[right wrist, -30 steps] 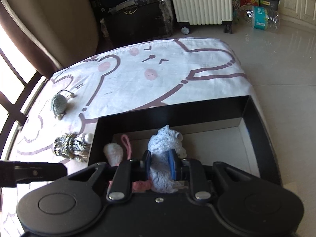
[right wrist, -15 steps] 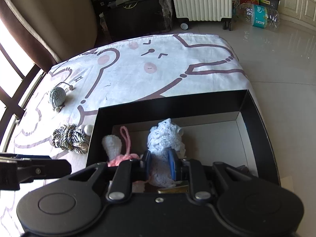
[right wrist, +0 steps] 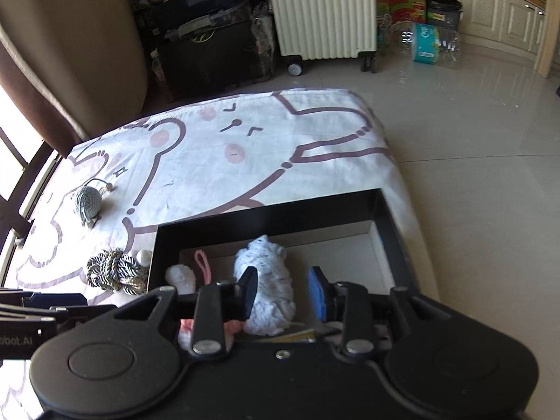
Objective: Organize objects
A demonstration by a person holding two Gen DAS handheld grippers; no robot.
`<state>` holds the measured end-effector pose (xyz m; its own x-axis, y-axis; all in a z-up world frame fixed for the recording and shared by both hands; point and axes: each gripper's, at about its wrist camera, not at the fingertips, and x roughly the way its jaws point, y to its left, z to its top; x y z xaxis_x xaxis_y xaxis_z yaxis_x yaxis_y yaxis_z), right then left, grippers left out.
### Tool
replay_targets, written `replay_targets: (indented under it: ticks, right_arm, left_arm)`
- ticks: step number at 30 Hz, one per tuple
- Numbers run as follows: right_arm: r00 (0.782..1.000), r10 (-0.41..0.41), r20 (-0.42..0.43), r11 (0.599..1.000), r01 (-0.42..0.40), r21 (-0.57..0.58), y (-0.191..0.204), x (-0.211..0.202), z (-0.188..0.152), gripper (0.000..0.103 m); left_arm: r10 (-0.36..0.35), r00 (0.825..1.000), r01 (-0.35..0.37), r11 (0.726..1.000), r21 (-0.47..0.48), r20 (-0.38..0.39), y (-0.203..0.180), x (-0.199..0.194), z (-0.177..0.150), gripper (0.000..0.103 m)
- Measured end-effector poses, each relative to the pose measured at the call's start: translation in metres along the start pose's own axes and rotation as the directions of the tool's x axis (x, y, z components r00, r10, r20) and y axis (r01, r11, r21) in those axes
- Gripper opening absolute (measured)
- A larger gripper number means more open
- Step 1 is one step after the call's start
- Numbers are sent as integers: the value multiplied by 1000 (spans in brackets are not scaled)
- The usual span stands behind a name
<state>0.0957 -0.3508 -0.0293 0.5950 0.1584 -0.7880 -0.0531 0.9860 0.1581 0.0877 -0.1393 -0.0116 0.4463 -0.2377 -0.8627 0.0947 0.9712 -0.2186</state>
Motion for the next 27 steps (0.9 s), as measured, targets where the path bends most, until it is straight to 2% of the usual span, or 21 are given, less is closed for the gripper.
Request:
replay_targets:
  ticks: [7, 12, 17, 22, 27]
  right_arm:
    - [999, -24, 28, 1000, 24, 3, -12, -34, -12, 37]
    - [998, -45, 51, 999, 46, -3, -15, -51, -20, 40]
    - [995, -68, 69, 998, 68, 5, -16, -63, -30, 47]
    - [992, -90, 88, 996, 88, 22, -18, -76, -39, 62]
    - [988, -121, 97, 992, 119, 32, -17, -85, -49, 70]
  left_arm:
    - [27, 1000, -27, 998, 54, 13, -8, -6, -2, 64]
    - [53, 998, -56, 994, 98, 38, -12, -13, -5, 71]
    - [58, 997, -64, 991, 117, 47, -13, -16, -11, 80]
    - [66, 996, -74, 987, 140, 61, -13, -18, -16, 87]
    - [71, 994, -84, 983, 164, 87, -12, -23, -21, 94]
